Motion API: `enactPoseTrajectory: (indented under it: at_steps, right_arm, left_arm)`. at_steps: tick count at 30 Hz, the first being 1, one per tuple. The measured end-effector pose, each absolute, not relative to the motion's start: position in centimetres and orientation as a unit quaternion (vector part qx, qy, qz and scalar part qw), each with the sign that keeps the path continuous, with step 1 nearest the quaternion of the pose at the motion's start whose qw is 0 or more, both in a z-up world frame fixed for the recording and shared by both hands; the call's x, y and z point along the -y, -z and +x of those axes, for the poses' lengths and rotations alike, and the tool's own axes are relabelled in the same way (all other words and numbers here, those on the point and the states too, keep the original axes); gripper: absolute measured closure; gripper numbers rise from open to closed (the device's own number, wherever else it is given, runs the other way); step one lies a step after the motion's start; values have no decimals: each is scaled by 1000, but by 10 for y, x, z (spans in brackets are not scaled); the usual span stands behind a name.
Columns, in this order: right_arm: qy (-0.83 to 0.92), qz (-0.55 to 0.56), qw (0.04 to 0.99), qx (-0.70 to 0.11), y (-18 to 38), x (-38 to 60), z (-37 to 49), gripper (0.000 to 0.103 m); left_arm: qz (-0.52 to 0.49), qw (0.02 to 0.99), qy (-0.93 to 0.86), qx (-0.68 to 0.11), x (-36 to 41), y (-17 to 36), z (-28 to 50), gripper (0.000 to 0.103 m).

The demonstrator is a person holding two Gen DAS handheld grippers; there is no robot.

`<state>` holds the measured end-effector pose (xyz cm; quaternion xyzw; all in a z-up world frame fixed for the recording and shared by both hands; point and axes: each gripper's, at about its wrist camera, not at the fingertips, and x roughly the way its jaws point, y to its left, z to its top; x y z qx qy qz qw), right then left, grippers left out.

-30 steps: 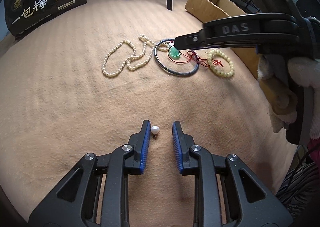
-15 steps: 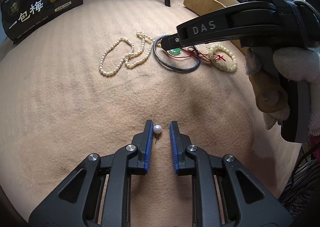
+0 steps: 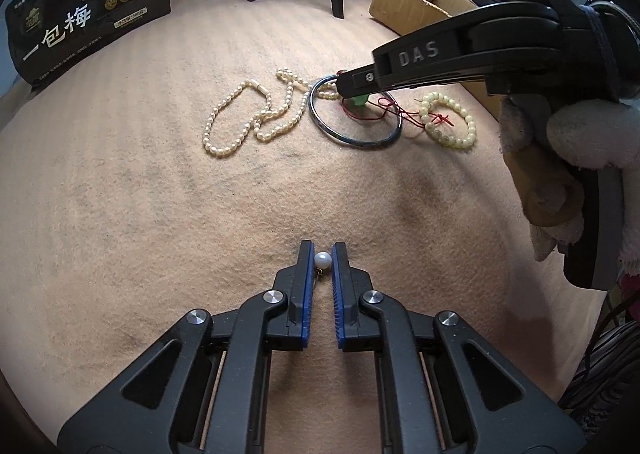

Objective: Organize jewelry
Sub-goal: 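Grasp the pearl with the left gripper while the right gripper grasps the green pendant, then carry the pearl and the jade bangle into the box and open both grippers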

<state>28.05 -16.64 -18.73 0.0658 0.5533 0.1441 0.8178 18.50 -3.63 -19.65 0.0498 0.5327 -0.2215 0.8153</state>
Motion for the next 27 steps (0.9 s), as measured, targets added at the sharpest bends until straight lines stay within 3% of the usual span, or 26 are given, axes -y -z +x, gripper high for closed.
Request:
enactPoseTrajectory:
  at_steps: [27]
  right_arm:
    - [-166,110,862,-466,90,217,241,98]
  left_arm:
    - [-6,850,227,-474,34,126,182,96]
